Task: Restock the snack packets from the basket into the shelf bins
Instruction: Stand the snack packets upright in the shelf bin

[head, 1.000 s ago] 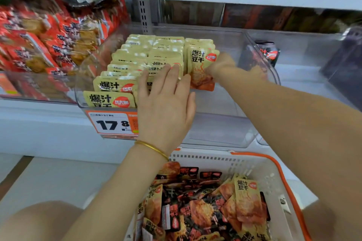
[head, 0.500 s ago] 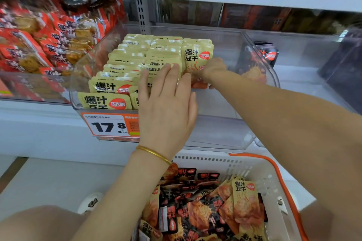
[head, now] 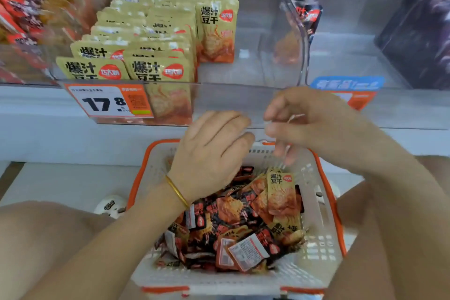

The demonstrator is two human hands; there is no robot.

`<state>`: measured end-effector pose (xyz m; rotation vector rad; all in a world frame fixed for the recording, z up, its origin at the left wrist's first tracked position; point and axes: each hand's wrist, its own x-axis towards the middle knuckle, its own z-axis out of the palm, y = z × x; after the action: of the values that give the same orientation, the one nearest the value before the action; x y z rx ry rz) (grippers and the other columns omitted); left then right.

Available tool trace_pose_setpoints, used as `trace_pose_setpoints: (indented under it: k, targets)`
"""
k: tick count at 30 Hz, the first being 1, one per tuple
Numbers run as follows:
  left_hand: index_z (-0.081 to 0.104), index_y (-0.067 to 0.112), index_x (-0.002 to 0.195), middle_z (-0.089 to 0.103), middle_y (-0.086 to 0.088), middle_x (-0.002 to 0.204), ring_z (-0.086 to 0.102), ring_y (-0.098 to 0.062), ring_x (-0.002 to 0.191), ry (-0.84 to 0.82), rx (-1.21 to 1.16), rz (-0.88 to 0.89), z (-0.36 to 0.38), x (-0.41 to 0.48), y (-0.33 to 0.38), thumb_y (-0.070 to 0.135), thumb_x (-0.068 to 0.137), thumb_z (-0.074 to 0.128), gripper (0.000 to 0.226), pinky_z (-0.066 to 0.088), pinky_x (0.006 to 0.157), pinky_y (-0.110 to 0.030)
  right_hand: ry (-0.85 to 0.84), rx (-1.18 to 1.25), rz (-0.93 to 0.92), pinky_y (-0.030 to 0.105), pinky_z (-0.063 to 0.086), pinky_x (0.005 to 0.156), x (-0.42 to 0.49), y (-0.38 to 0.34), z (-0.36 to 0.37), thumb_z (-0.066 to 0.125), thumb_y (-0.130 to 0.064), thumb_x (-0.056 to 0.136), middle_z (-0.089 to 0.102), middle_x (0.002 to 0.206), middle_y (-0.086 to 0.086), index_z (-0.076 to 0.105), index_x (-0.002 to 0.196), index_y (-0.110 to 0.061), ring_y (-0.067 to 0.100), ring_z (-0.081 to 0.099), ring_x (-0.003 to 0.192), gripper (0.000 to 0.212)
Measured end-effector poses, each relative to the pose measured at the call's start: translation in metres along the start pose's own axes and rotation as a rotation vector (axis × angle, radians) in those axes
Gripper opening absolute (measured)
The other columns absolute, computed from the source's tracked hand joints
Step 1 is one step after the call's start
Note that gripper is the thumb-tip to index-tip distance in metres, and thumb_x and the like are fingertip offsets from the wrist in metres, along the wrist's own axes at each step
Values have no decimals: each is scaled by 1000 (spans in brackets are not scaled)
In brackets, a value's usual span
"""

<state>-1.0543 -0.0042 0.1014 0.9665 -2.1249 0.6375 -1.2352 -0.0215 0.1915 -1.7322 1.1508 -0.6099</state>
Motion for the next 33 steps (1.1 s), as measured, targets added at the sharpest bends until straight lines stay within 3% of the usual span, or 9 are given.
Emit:
trace_pose_setpoints:
  k: [3, 5, 9, 14, 20, 23, 26, 30, 33]
  targets:
    - [70, 5, 90, 67, -12, 105, 59, -30, 104, -206, -56, 16, 22, -24, 17, 5, 93, 37, 33, 42, 92, -40, -234, -202, 318, 38, 60, 65, 2, 74, 9, 62, -12, 89, 66, 82, 13, 60, 92, -8, 22, 70, 67, 5]
    - [68, 6, 96, 66, -13, 107, 58, -32, 106, -349, -82, 27, 37, -41, 24, 4, 91, 35, 34, 41, 94, -41, -270, -359, 466, 36, 60, 68, 18, 131, 21, 61, -15, 90, 67, 98, 13, 60, 97, -9, 24, 71, 77, 9]
    - [65, 10, 106, 62, -10, 116, 53, -30, 113, -591, -103, 4, 51, -60, 27, 11, 82, 41, 34, 41, 97, -41, -64, -573, 585, 22, 40, 71, 35, 224, 48, 58, -19, 92, 56, 113, 14, 43, 131, -4, 26, 56, 100, 45]
    - [62, 12, 109, 60, -7, 116, 52, -28, 111, -701, -155, -33, 60, -61, 23, 13, 75, 53, 35, 41, 94, -40, 9, -478, 891, 45, 43, 95, 31, 301, 80, 63, -26, 86, 42, 135, 22, 18, 142, -7, 39, 46, 120, 75]
    - [59, 11, 120, 60, -7, 118, 53, -30, 113, -771, -204, -90, 67, -64, 25, 12, 74, 64, 46, 48, 92, -45, 187, -721, 924, 42, 42, 96, 24, 320, 98, 64, -31, 88, 35, 140, 19, 14, 145, -5, 35, 41, 127, 80]
    - [59, 11, 120, 59, -7, 119, 51, -28, 114, -781, -215, -129, 68, -65, 21, 12, 75, 65, 46, 50, 90, -44, 249, -498, 926, 41, 46, 92, 28, 320, 96, 66, -19, 87, 40, 138, 21, 27, 139, -1, 35, 48, 121, 68]
    - [58, 10, 121, 59, -9, 119, 51, -29, 112, -817, -217, -200, 68, -60, 18, 13, 78, 64, 44, 51, 88, -46, 240, -231, 802, 38, 49, 88, 38, 301, 87, 70, -15, 82, 60, 120, 17, 53, 123, -4, 32, 58, 108, 46]
    - [48, 8, 133, 51, -12, 131, 50, -32, 118, -847, -221, -378, 61, -46, 15, 31, 91, 50, 47, 48, 92, -47, -65, 155, 571, 46, 52, 91, 39, 235, 60, 73, -17, 78, 71, 105, 5, 67, 108, -16, 25, 66, 98, 31]
    - [59, 5, 117, 64, -13, 107, 62, -33, 92, -657, -147, -287, 42, -28, 13, 33, 89, 39, 44, 55, 73, -43, -307, 355, 449, 50, 50, 93, 28, 168, 38, 69, -17, 83, 70, 107, 13, 66, 107, -8, 32, 66, 100, 26]
